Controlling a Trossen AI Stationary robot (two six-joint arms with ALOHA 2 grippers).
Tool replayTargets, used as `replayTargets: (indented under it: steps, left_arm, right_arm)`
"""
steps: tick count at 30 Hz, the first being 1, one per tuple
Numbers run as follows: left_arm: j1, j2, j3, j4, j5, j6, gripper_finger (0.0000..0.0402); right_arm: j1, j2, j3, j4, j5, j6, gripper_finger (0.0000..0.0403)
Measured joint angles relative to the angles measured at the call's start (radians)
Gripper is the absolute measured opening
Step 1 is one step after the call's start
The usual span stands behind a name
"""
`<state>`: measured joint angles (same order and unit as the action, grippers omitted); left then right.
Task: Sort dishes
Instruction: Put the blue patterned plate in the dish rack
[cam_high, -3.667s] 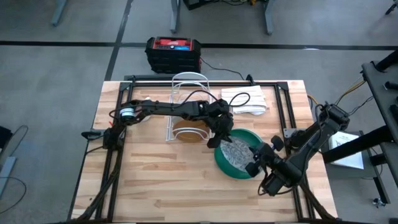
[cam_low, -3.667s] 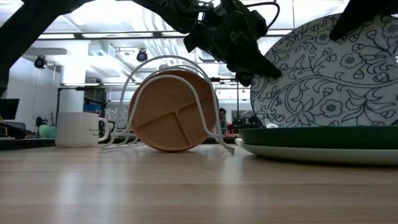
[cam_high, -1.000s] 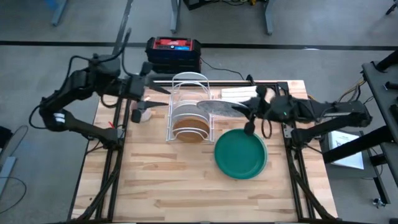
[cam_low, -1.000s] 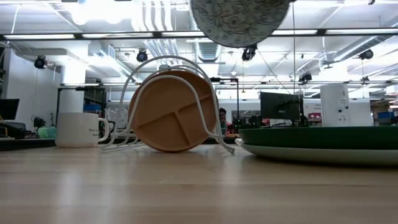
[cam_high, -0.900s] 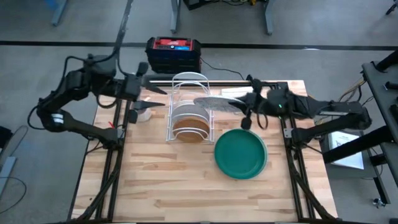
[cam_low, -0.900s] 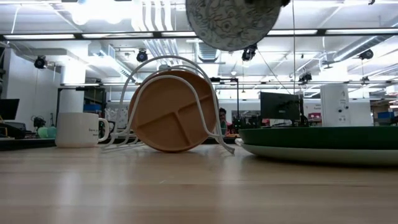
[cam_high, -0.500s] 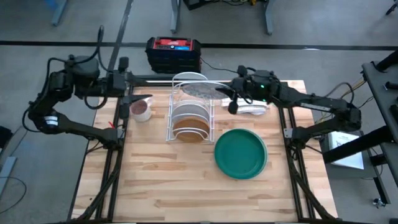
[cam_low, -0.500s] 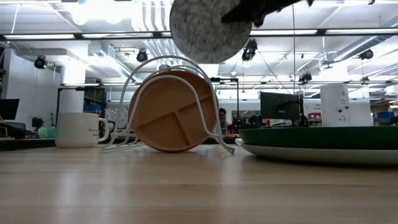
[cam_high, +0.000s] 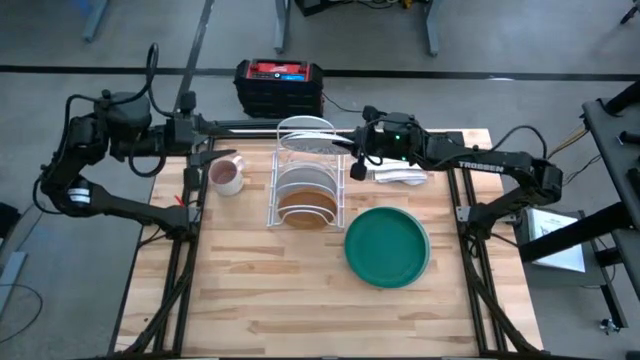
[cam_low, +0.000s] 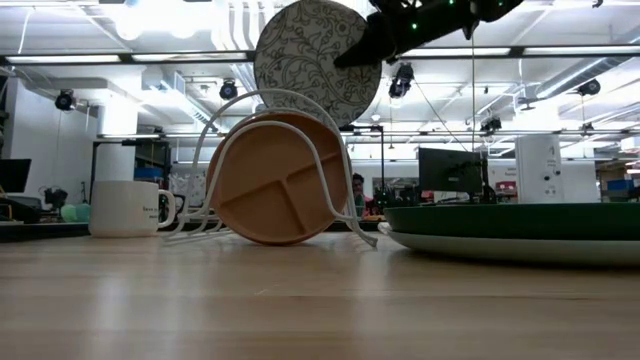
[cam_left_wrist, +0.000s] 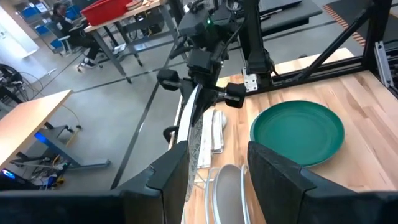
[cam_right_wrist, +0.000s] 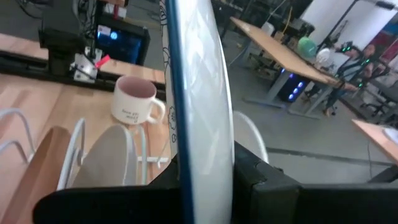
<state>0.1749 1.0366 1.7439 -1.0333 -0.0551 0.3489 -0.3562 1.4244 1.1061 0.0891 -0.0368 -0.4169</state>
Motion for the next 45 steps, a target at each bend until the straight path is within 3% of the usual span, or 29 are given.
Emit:
replayTargets:
  steps: [26,45]
  left_arm:
    - [0.0,-0.029,0.0,-0.041,-0.014,-0.029,0.0154]
    - [0.0,-0.022,-0.013,-0.048,-0.014,-0.052,0.0154]
  right_arm:
    - [-0.012,0.156,-0.003,0.006,0.002,0.089,0.0023]
    - [-0.029,0.248,-0.002,-0.004,0.005,0.249,0.0023]
